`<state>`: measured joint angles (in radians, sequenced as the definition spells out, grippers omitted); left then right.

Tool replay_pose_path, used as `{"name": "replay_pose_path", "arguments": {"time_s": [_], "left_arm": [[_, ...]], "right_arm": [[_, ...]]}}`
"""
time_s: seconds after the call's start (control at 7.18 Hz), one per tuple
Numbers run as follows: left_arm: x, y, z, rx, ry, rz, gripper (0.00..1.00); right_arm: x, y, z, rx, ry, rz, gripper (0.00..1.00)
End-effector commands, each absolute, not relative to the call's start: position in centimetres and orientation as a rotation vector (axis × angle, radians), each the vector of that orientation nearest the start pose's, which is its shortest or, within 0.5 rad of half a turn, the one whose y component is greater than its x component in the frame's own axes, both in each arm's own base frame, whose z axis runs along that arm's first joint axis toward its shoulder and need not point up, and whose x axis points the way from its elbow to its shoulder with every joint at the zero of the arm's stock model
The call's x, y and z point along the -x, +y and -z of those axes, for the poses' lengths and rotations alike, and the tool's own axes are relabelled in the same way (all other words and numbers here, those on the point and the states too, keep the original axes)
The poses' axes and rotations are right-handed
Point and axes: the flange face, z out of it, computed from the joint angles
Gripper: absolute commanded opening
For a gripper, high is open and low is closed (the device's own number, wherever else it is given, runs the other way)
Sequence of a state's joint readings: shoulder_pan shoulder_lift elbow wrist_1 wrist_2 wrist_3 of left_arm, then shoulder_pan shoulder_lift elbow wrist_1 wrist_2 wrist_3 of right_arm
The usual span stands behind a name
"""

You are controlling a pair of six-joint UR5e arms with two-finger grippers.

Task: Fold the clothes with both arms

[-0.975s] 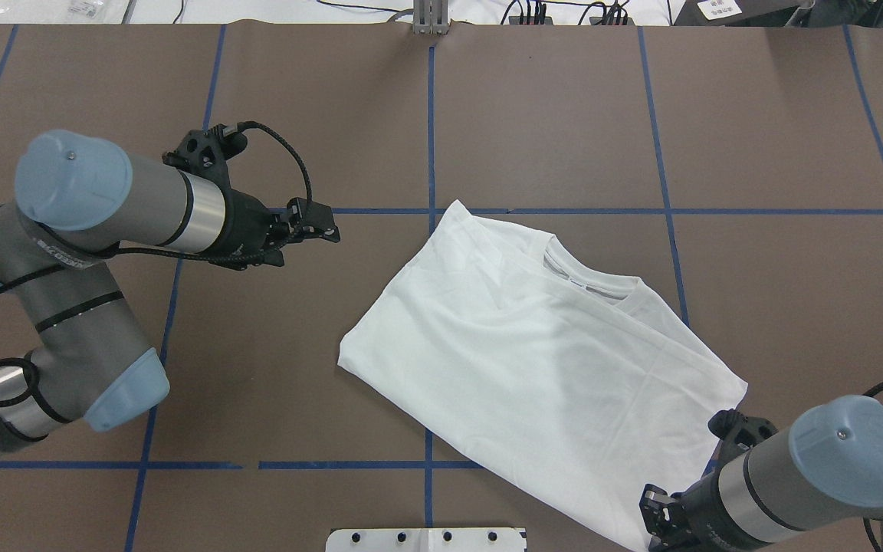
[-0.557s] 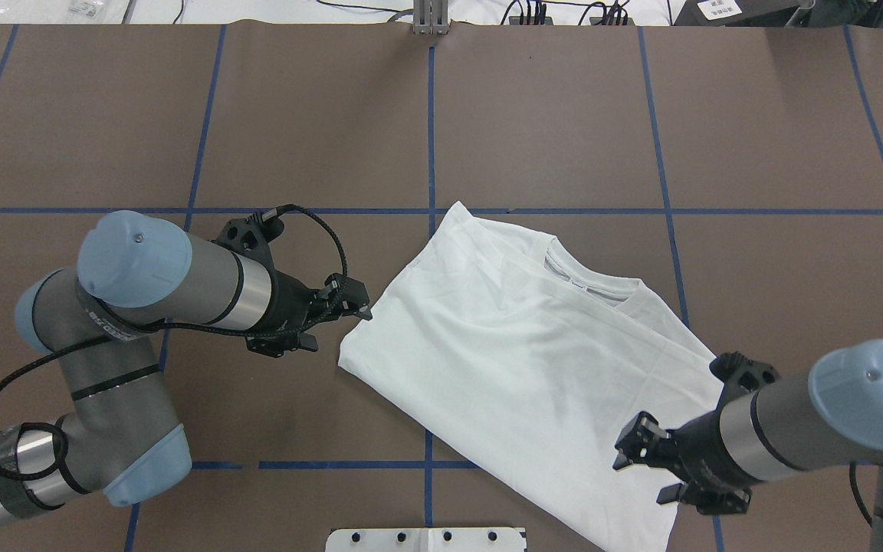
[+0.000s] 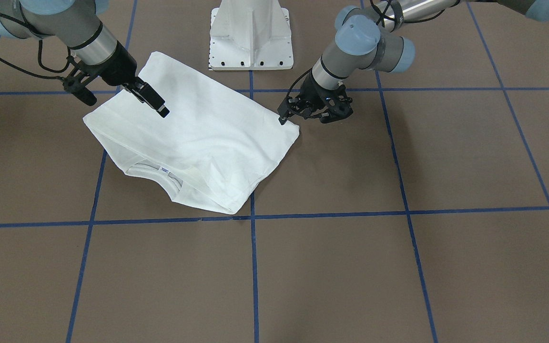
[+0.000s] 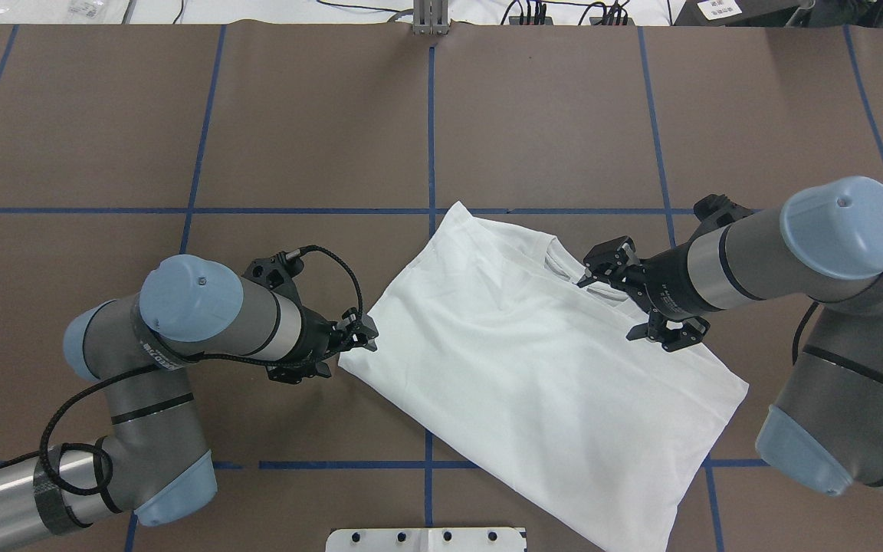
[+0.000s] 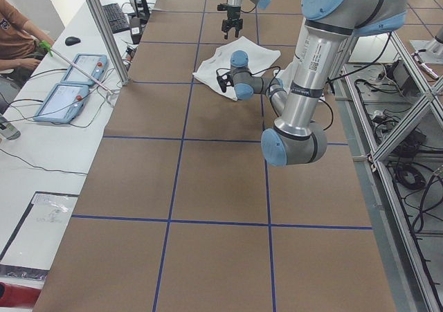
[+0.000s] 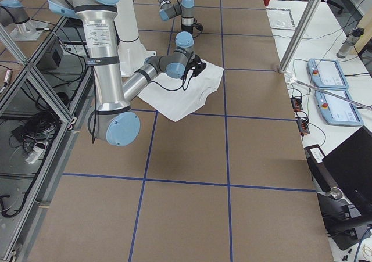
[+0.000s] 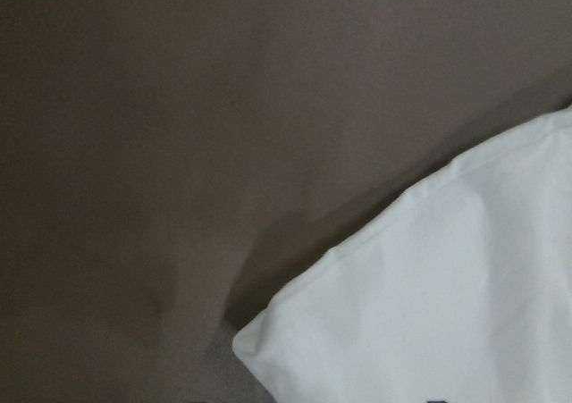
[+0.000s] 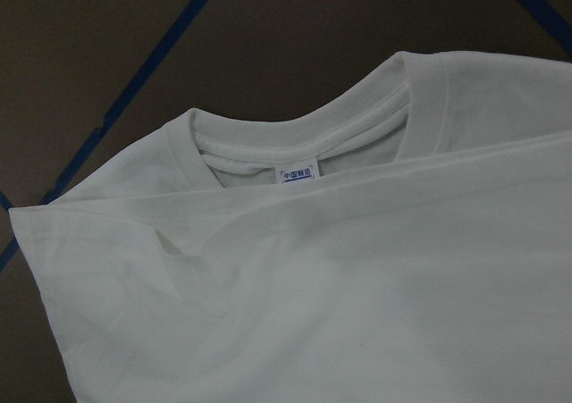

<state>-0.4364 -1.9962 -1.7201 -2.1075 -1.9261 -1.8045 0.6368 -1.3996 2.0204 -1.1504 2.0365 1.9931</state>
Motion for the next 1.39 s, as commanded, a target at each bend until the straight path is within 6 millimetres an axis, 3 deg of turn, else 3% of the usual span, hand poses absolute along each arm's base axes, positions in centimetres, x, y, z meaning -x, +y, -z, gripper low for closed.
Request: {"name": "replay_pose_path", "arguments": {"time_s": [0.0,0.14,0.28,0.42,0.56,0.7,0.84,1.25], "left_arm": [[-53.8,-35.9,-29.3,0.189,1.121,0.412,0.52],[-53.8,-35.9,-29.6,0.188,1.116,0.414,0.34],[-53.8,-35.9,-29.9,0.188,1.112,0.414,0.09],[-53.7,-36.0,-30.0,0.185,1.109,0.418,0.0],[-52.5,-37.6,-30.1,0.148,1.108,0.454,0.0],[-49.3,-42.1,-30.6,0.03,1.093,0.435,0.0],[-47.4,-45.7,-31.5,-0.101,1.052,0.373,0.0],[-48.8,-61.7,-26.4,-0.247,1.004,0.549,0.0]], "right_arm": [[36.6,-38.5,-31.5,0.31,-1.08,-0.697,1.0],[36.6,-38.5,-31.4,0.31,-1.08,-0.697,1.0],[36.6,-38.5,-31.3,0.311,-1.081,-0.695,1.0],[36.5,-38.4,-31.2,0.312,-1.084,-0.693,1.0],[36.5,-38.4,-31.1,0.311,-1.087,-0.692,1.0],[36.5,-38.5,-31.1,0.309,-1.087,-0.694,1.0],[36.5,-38.5,-31.2,0.311,-1.086,-0.694,1.0],[36.4,-38.4,-30.8,0.308,-1.096,-0.69,1.0]]}}
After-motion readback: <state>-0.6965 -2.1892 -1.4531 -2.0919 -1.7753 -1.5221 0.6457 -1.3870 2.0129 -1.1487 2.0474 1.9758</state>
